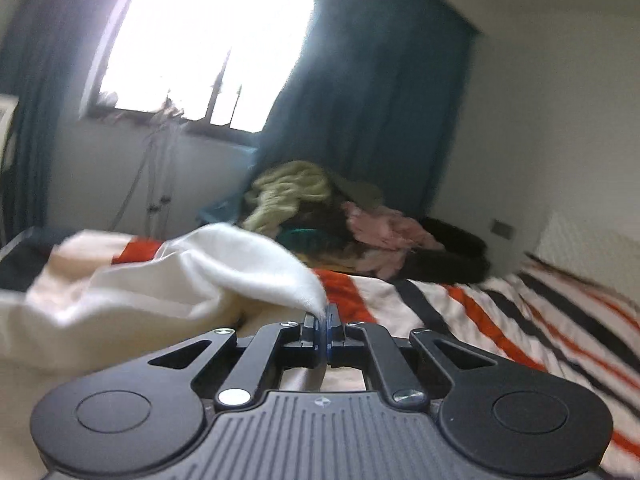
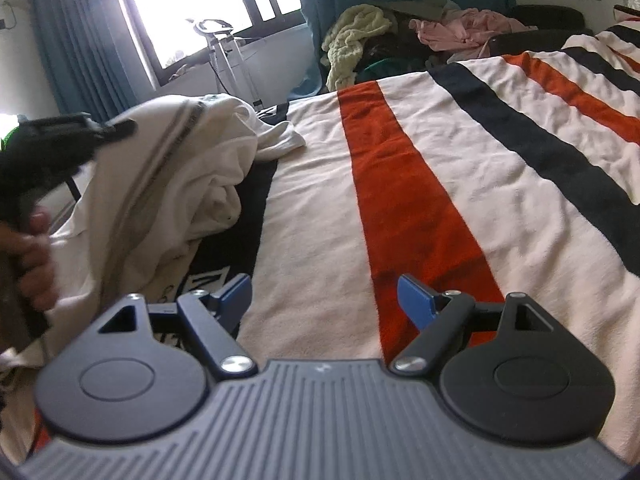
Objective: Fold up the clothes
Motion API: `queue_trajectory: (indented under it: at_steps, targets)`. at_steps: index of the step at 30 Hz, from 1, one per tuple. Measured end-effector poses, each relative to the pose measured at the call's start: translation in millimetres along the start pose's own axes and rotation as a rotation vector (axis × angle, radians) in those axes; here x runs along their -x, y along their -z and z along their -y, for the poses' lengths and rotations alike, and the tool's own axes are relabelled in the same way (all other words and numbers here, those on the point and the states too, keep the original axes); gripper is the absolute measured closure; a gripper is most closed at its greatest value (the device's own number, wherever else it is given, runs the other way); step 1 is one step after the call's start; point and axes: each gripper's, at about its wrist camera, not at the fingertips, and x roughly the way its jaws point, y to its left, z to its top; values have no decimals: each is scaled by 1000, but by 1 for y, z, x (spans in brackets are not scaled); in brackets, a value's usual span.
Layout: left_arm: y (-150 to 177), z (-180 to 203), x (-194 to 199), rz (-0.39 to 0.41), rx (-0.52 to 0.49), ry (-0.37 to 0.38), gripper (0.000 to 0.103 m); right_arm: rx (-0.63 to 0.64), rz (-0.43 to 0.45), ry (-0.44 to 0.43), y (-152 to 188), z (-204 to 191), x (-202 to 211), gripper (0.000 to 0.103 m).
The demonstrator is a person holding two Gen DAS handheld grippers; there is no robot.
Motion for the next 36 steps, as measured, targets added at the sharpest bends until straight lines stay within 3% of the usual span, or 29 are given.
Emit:
queue_trajectory:
  at_steps: [3, 7, 13, 19, 21, 23, 27, 29, 31, 36]
  targets:
    - [3, 14, 26, -21, -8, 49, 101, 1, 10, -15, -1, 0, 5, 21]
    - [45, 35, 45, -184, 113, 99, 101, 31, 36, -20, -2, -4, 15, 21]
    - [96, 53, 24, -371, 53, 22, 101, 52, 71, 1, -3, -4, 26, 21]
    - [85, 42, 27, -343, 151, -15, 97, 1, 104, -24, -18, 6, 41, 21]
    - [82, 38, 28, -332, 185, -27, 85, 18, 99, -44, -35, -6, 27, 21]
    - [78, 34, 29, -322, 218, -39, 57, 48, 90, -62, -57, -24, 5, 21]
    - [68, 26, 36, -285, 274, -74, 48, 107, 70, -97, -99, -60, -38, 21]
    - [60, 19, 45, -221, 288, -101, 34, 136, 61, -115, -120, -78, -60, 21]
    - [56, 5, 45, -153, 327, -139, 30, 166, 51, -133, -141, -96, -82, 21]
    - [54, -37, 21, -122, 385, -302, 30, 244, -5, -168, -189, -149, -155, 22]
